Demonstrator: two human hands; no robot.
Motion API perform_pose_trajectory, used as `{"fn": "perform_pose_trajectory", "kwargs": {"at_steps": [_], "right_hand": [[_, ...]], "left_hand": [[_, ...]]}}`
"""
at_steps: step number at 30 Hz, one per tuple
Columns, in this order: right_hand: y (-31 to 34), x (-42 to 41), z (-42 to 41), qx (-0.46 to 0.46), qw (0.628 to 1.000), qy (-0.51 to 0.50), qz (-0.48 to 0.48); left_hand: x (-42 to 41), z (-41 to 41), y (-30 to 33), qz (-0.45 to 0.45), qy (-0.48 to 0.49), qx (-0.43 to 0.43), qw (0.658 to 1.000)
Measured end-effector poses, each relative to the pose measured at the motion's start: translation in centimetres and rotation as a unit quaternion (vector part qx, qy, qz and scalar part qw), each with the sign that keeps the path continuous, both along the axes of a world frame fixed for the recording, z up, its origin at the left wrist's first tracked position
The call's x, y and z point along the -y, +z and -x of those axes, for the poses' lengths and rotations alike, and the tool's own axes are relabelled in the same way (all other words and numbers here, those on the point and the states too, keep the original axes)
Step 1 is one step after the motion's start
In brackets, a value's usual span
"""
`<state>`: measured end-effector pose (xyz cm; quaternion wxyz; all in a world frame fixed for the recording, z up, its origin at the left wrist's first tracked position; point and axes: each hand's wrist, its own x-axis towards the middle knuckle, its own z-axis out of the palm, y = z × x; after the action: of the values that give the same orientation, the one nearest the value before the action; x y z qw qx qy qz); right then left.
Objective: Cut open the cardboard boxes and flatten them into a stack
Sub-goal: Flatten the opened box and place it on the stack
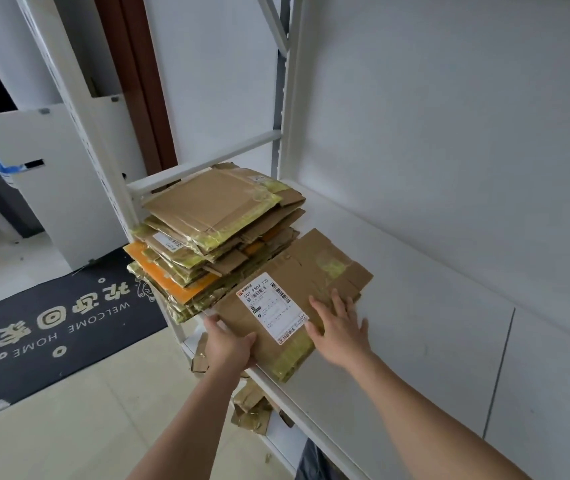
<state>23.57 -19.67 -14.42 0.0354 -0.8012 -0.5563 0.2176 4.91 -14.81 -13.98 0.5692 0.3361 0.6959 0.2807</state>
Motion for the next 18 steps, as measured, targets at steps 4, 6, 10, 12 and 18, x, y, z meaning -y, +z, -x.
{"fn": "perform_pose_trajectory", "kwargs": {"at_steps": [4,6,10,12,18], "right_hand": [[0.1,-0.2,-0.4,-0.022,1.000,-0.006,0.009],[-0.1,0.6,-0.5,-0.038,0.998,-0.030,-0.035],[-0.3,2.9,-0.2,-0.093,0.961,-0.107,-0.237],[0.7,2.6,-0.1,-0.103,0.932,-0.105,-0.331],[7.5,-5.0,2.0,-0.073,0.881,-0.039,-0.466]], "left_hand": [[0.5,-0.2,0.1,-0.019,0.013,-0.028,0.999],[1.5,-0.6,1.1,-0.067,0.032,-0.020,0.997],[3.6,-1.0,4.8,-0.150,0.021,0.107,0.983],[3.6,-1.1,6.5,-0.186,0.016,0.136,0.973],[-2.2,1.0,11.2,-0.223,0.093,0.173,0.955]]}}
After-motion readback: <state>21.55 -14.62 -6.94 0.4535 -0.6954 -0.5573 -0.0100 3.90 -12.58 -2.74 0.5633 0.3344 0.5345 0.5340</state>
